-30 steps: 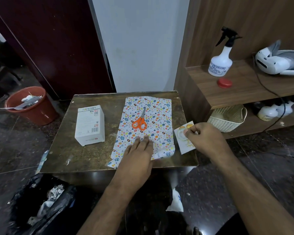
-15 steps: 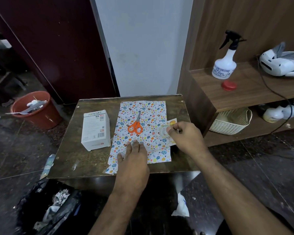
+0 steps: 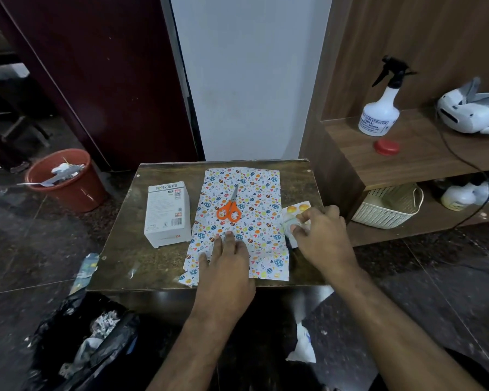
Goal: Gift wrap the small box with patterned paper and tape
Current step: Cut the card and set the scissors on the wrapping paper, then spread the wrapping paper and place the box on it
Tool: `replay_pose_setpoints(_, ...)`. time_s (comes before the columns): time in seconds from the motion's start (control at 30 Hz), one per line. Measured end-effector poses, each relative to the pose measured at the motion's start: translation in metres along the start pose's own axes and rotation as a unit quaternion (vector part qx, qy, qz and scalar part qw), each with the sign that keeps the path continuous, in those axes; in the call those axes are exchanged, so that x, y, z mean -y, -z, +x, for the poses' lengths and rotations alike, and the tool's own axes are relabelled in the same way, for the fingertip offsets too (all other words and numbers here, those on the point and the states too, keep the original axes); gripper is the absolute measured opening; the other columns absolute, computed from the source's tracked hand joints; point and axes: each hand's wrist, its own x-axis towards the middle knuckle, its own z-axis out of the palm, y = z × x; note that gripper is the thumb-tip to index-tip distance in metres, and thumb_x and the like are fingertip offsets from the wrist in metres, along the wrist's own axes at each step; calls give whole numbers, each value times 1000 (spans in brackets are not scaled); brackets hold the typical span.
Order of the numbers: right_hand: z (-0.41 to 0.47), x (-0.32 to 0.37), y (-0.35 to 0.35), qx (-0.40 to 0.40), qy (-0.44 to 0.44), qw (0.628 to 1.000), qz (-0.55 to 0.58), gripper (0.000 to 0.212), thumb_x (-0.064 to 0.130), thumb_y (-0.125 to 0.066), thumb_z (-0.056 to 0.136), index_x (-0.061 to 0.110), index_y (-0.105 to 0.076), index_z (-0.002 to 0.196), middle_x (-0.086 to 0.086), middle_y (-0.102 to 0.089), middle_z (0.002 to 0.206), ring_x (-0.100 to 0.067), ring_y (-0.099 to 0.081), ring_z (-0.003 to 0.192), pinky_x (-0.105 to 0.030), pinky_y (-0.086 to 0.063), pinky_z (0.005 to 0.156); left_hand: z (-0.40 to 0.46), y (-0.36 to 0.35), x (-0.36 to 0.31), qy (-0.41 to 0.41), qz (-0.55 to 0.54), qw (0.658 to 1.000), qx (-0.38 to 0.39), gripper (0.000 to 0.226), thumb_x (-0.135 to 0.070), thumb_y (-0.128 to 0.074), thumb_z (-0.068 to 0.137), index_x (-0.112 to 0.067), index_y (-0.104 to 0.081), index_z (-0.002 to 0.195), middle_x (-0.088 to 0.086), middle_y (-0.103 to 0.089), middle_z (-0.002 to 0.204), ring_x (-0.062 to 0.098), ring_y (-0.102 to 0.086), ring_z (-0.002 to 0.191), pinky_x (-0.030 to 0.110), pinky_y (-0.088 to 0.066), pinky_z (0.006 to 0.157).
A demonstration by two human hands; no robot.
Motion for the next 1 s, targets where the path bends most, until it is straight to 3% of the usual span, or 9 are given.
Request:
replay_pose_setpoints(0.13, -6, 13, -2, -29, -8, 997, -68, 39, 39, -64, 97, 22, -57, 131, -8, -44, 132, -32, -46, 125, -50, -40, 102, -2, -2, 7, -31, -8, 999, 10, 103, -80, -49, 87, -23, -10, 163, 8, 4, 173, 29, 3, 160, 54, -13, 127)
replay_pose_setpoints(0.23, -8, 26, -4, -67, 42, 995, -59, 34, 37, -64, 98, 24, -61, 129, -8, -47, 131, -30, -48, 124, -48, -39, 102, -5, 2, 16, -53, -39, 997, 39, 121, -94, -51, 70, -29, -10, 164, 3, 8, 174, 24, 8, 160, 51, -6, 127)
replay_pose_setpoints(0.33, -7, 46, -15, -38, 128, 990, 50, 25, 27, -66, 98, 19, -68, 122, -6, -53, 126, -27, -58, 115, -40, -49, 95, -7, 11, 24, -61, -125, 990, 17, 103, -86, -56, 76, -30, -32, 159, 0, -17, 172, 19, -14, 159, 43, -20, 126)
replay_pose_setpoints(0.4, -7, 59, -29, -2, 168, 983, 76, 24, 23, -65, 99, 19, -69, 122, -3, -55, 124, -25, -61, 110, -39, -52, 91, -7, 13, 31, -54, -197, 978, -48, 75, -73, -59, 87, -25, -54, 145, -3, -49, 155, 18, -44, 143, 38, -41, 112)
replay_pose_setpoints(0.47, -4, 71, -45, 18, 199, 979, 50, 30, 20, -63, 99, 19, -67, 129, -5, -55, 127, -28, -58, 114, -42, -52, 90, -6, 15, 39, -38, -221, 970, -98, 56, -58, -65, 92, -23, -62, 135, -7, -60, 140, 16, -56, 129, 39, -50, 101)
replay_pose_setpoints(0.6, -1, 89, -64, 60, 218, 973, -36, 52, 25, -57, 102, 31, -44, 153, -4, -38, 156, -32, -40, 135, -46, -40, 104, -9, 17, 54, -13, -218, 969, -120, 47, -44, -74, 90, -29, -65, 133, -13, -62, 136, 13, -57, 125, 34, -50, 97)
replay_pose_setpoints(0.7, -5, 95, -70, 96, 194, 971, -100, 58, 40, -53, 104, 40, -31, 158, -6, -23, 165, -31, -25, 148, -50, -28, 114, -9, 14, 64, 16, -185, 976, -113, 52, -47, -70, 93, -30, -60, 140, -6, -53, 149, 17, -48, 138, 36, -44, 106)
replay_pose_setpoints(0.87, -2, 96, -70, 38, 185, 978, -92, 36, 46, -52, 104, 19, -65, 124, -8, -54, 128, -30, -50, 119, -42, -43, 93, -10, 10, 68, 53, -142, 986, -73, 51, -56, -62, 95, -24, -61, 134, -1, -46, 154, 22, -43, 140, 41, -41, 108)
replay_pose_setpoints(1.0, -2, 92, -64, 50, 174, 979, -92, 31, 40, -65, 98, 12, -65, 113, -9, -54, 122, -30, -49, 113, -39, -45, 95, -9, 10, 62, 65, -114, 988, -82, 51, -57, -57, 98, -24, -59, 137, -2, -46, 152, 21, -43, 138, 40, -39, 107)
